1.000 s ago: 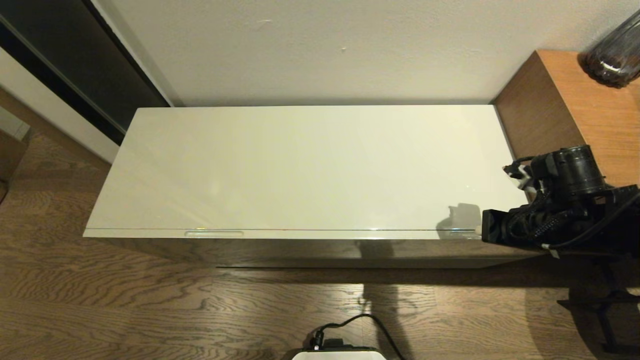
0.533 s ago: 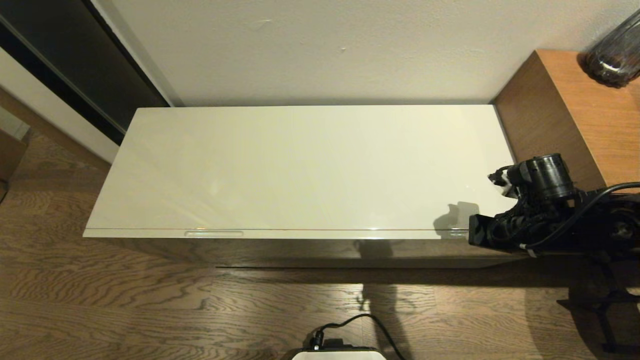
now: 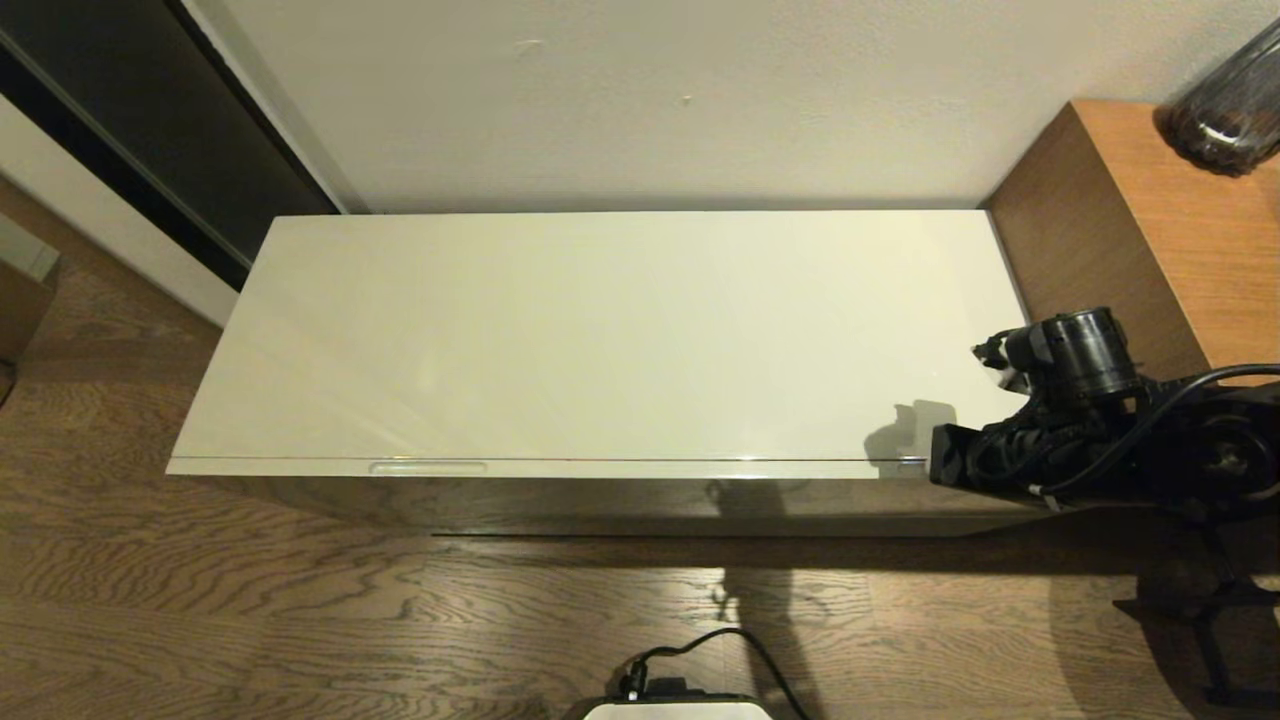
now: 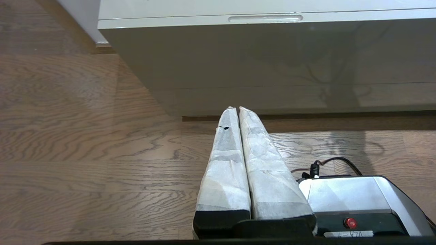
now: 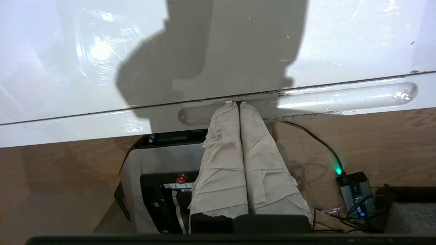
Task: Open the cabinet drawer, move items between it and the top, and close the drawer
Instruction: Open the drawer
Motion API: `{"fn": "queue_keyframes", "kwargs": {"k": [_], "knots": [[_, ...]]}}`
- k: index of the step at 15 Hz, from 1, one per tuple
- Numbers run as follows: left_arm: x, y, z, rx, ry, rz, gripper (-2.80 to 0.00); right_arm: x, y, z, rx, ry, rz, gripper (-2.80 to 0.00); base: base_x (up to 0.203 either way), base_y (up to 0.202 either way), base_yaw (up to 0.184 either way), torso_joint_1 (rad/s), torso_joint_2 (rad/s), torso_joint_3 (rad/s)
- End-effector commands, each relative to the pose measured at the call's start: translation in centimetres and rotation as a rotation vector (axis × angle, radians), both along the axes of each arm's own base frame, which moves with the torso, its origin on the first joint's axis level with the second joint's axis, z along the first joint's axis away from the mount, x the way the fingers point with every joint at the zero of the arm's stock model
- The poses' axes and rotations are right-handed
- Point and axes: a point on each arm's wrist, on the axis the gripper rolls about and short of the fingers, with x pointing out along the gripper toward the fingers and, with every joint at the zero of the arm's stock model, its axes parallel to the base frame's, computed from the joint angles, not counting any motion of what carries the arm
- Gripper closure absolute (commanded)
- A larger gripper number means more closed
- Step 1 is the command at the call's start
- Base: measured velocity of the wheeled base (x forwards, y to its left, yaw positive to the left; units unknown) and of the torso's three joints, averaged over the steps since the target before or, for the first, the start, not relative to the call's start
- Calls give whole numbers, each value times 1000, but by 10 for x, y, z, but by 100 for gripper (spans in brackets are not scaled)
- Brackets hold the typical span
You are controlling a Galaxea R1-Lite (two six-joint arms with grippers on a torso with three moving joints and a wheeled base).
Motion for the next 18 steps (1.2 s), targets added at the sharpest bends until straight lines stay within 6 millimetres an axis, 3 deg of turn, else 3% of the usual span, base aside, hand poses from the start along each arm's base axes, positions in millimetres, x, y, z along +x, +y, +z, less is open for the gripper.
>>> {"fn": "queue_keyframes", "kwargs": {"k": [1,3,10,13,15,16,18], "knots": [[0,0,0,0,0,0,0,-5,-1,-10,-4,40,-4,0,0,0,0,0,0,0],[0,0,0,0,1,0,0,-23,-4,-22,2,100,-12,0,0,0,0,0,0,0],[0,0,0,0,-1,0,0,-107,-20,-31,66,216,9,0,0,0,0,0,0,0],[0,0,0,0,0,0,0,-146,-30,-7,102,145,29,0,0,0,0,0,0,0],[0,0,0,0,-1,0,0,-146,-30,11,122,88,34,0,0,0,0,0,0,0],[0,0,0,0,-1,1,0,-137,-28,17,131,82,27,0,0,0,0,0,0,0],[0,0,0,0,1,0,0,-99,-18,16,139,124,-8,0,0,0,0,0,0,0]]}}
